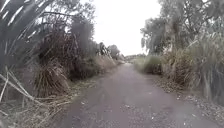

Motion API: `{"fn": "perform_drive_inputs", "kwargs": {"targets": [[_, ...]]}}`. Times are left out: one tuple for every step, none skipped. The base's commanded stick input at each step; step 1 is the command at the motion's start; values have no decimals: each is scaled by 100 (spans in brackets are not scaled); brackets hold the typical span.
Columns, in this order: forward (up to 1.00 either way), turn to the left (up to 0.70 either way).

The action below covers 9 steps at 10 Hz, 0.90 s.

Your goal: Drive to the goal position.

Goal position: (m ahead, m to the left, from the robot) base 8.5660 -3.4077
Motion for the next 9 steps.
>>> {"fn": "perform_drive_inputs", "kwargs": {"targets": [[70,-5],[70,-18],[70,-30],[70,-35],[70,-35],[70,-35],[70,-35],[70,-35],[70,-35]]}}
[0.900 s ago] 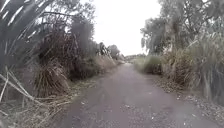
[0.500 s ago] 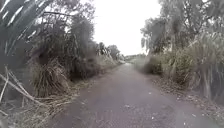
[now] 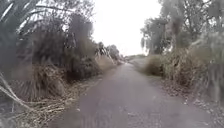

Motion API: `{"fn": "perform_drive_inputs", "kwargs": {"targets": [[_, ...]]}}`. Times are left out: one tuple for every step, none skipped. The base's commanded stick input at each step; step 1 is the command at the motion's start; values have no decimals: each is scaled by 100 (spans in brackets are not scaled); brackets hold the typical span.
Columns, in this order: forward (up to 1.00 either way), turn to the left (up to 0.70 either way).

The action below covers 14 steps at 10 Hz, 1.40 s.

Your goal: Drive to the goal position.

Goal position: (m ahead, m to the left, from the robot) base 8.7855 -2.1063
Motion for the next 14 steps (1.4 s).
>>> {"fn": "perform_drive_inputs", "kwargs": {"targets": [[70,-35],[70,-35],[70,-35],[70,-28],[70,-16],[70,-3],[70,0],[70,0],[70,0],[70,0],[70,0],[70,0],[70,0],[70,0]]}}
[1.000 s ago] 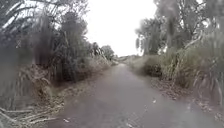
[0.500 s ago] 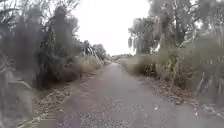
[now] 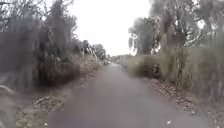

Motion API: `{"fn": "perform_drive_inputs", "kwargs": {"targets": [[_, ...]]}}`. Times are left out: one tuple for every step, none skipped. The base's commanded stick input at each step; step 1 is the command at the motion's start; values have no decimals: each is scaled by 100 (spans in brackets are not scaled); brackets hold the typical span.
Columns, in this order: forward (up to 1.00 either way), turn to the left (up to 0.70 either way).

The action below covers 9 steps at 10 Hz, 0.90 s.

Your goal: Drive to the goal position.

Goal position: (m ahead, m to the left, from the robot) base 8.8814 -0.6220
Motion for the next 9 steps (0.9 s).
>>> {"fn": "perform_drive_inputs", "kwargs": {"targets": [[86,0],[91,0],[97,0],[100,0],[100,0],[100,0],[100,0],[100,0],[100,0]]}}
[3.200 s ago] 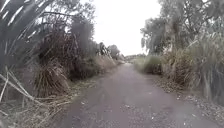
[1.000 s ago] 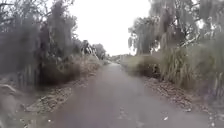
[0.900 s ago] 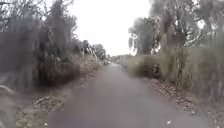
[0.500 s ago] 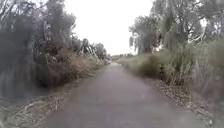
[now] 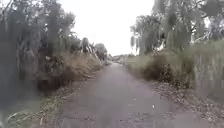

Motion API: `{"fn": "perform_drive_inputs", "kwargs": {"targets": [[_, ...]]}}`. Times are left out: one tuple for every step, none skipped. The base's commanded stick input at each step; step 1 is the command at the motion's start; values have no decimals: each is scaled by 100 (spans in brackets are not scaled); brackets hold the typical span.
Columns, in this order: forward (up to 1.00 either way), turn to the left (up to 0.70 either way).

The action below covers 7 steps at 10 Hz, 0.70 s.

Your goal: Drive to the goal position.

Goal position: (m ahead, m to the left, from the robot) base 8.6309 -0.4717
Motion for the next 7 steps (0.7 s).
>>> {"fn": "perform_drive_inputs", "kwargs": {"targets": [[100,-40],[100,-40],[100,0],[100,0],[100,0],[100,0],[100,0]]}}
